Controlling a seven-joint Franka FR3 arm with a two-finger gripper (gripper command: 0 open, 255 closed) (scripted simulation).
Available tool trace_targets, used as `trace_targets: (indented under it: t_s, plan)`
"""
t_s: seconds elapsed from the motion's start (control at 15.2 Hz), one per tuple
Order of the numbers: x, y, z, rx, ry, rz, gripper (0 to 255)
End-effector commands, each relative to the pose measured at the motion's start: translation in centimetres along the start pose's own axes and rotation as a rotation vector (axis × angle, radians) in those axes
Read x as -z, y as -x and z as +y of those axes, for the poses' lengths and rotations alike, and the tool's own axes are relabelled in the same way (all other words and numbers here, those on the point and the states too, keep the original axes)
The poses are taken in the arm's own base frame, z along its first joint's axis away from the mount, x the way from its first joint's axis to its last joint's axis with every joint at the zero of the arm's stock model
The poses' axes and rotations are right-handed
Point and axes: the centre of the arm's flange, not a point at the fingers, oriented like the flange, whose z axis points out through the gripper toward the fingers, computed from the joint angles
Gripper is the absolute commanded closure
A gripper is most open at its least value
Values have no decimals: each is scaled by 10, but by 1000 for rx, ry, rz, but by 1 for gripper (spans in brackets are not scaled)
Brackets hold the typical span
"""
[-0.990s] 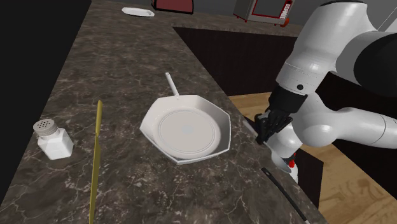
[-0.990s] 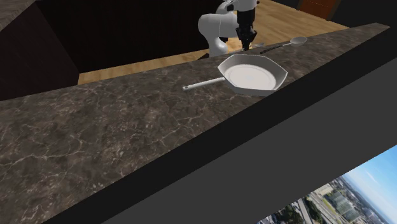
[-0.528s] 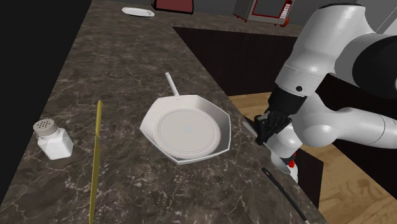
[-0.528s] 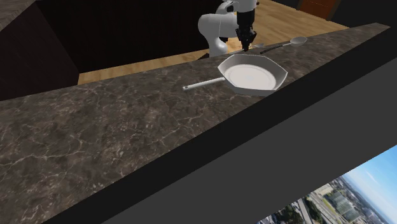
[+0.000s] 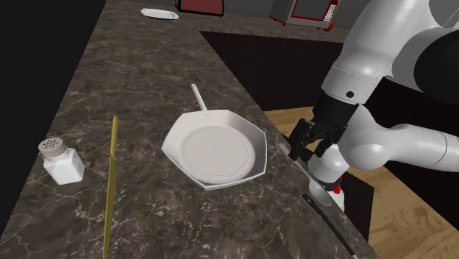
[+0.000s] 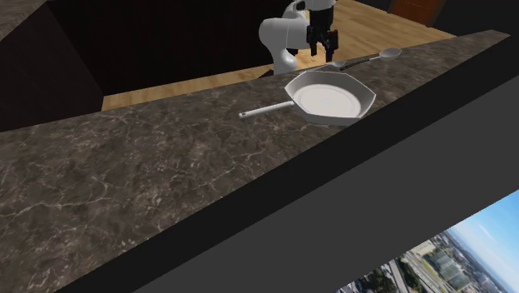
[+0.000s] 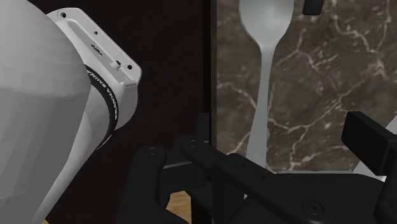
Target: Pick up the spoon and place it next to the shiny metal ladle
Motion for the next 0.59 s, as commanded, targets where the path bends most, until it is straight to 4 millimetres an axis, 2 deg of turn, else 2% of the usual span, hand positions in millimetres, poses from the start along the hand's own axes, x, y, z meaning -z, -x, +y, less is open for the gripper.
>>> trace_targets:
  t_s: [0.0,0.07,0.53]
  plan:
    - [23,0,2,-1,0,1,0]
    - [34,0,2,-1,0,1,0]
    - [34,0,2,-1,0,1,0]
